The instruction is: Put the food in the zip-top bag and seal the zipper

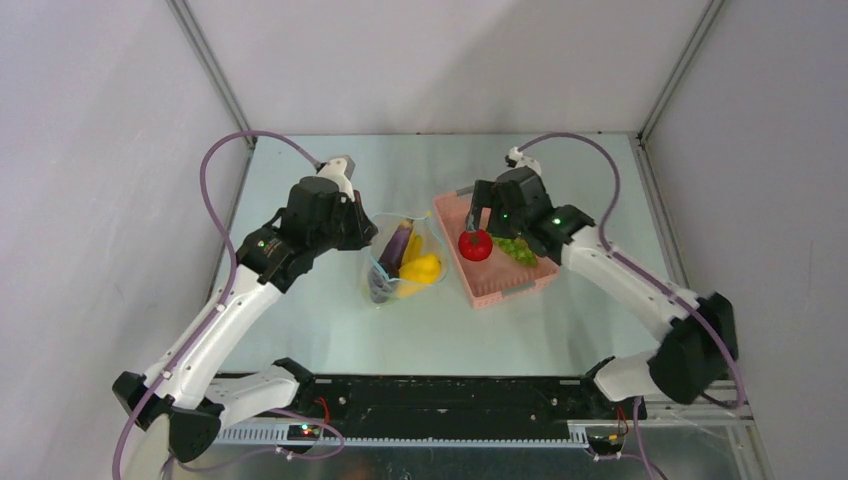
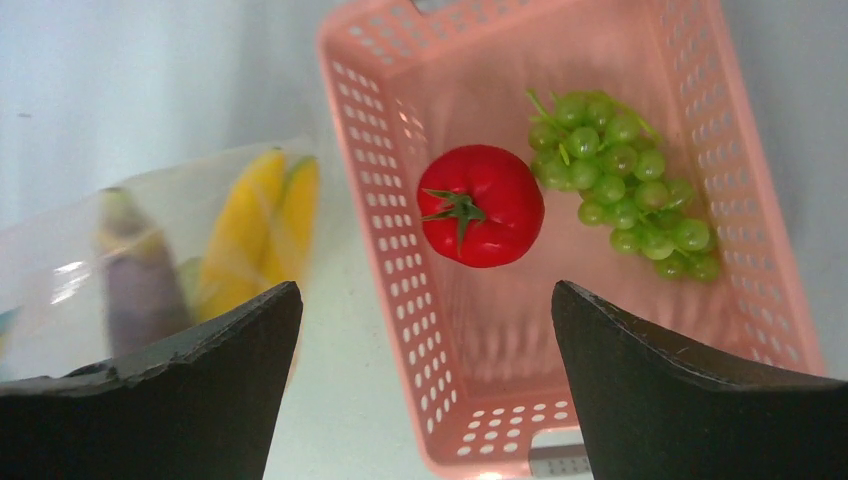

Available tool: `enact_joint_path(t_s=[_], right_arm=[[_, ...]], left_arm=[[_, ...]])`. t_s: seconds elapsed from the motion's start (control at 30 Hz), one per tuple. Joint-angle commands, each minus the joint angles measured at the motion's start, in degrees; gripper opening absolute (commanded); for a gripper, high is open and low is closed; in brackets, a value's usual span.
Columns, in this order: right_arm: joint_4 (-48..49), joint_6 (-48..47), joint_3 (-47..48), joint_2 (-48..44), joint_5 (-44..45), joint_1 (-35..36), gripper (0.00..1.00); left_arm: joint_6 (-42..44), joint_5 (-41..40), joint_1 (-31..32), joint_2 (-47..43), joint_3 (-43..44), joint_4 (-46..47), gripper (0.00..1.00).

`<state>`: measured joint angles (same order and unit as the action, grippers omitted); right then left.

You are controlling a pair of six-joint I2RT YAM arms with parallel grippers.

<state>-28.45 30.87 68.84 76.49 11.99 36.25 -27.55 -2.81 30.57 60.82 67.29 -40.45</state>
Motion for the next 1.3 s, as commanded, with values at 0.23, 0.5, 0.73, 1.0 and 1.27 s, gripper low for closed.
enact_joint_path(t_s=[0.23, 0.5, 0.73, 1.0, 1.27], right_arm=[[3.7, 13.5, 2.3, 16.1, 9.6, -0.2, 1.00], [5.8, 20.0, 2.8, 22.9, 10.1, 0.7, 0.99], [6.8, 21.2, 3.3, 26.5, 11.0, 1.5, 0.97], [5.7, 21.5, 3.3, 29.2, 14.1, 1.9, 0.87], [6.0, 18.0, 3.3, 25.6, 14.3, 1.9, 0.68]], left_arm=[[0.5, 0.1, -0.3, -2.0, 1.1, 2.0, 0.00], [0.3, 0.8, -0.3, -1.6, 0.8, 2.2, 0.00], [0.2, 0.9, -0.3, -1.3, 0.8, 2.2, 0.00], [0.1, 1.2, -0.3, -1.3, 0.6, 2.4, 0.00], [0.0, 1.7, -0.3, -1.4, 0.4, 2.6, 0.00]])
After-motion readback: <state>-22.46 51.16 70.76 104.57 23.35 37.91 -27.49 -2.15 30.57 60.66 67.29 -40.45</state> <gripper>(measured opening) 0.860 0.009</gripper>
